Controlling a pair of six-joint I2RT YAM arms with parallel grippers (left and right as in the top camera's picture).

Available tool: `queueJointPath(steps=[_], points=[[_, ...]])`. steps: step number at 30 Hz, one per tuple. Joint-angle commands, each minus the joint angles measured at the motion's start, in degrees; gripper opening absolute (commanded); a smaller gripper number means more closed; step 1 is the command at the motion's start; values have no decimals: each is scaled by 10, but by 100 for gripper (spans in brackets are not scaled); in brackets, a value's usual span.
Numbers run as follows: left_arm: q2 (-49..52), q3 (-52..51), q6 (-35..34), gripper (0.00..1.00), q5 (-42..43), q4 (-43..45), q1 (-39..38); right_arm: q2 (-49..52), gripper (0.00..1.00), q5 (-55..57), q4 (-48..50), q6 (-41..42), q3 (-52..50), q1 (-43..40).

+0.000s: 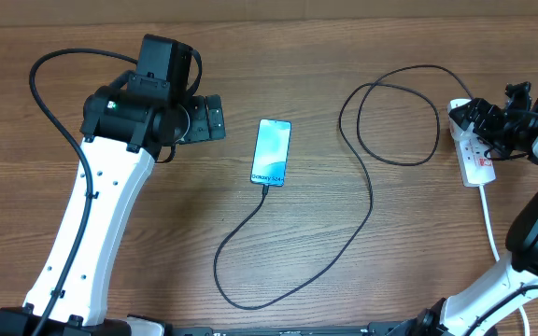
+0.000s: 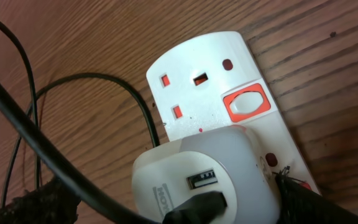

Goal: Plug charger to phone and switch on socket
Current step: 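Press the orange switch beside the plugged adapter with the right gripper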

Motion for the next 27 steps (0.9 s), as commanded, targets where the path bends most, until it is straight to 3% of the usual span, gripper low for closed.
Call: queueJointPath(steps=[1,15,27], points=[[-1,4,11,100,-7,0,-5,-29,97,18,-28,8,-22,7],[-1,4,11,100,-7,0,-5,-34,97,51,29,0,-22,4],[-1,4,11,100,-7,0,-5,-33,96,60,16,0,-28,7]])
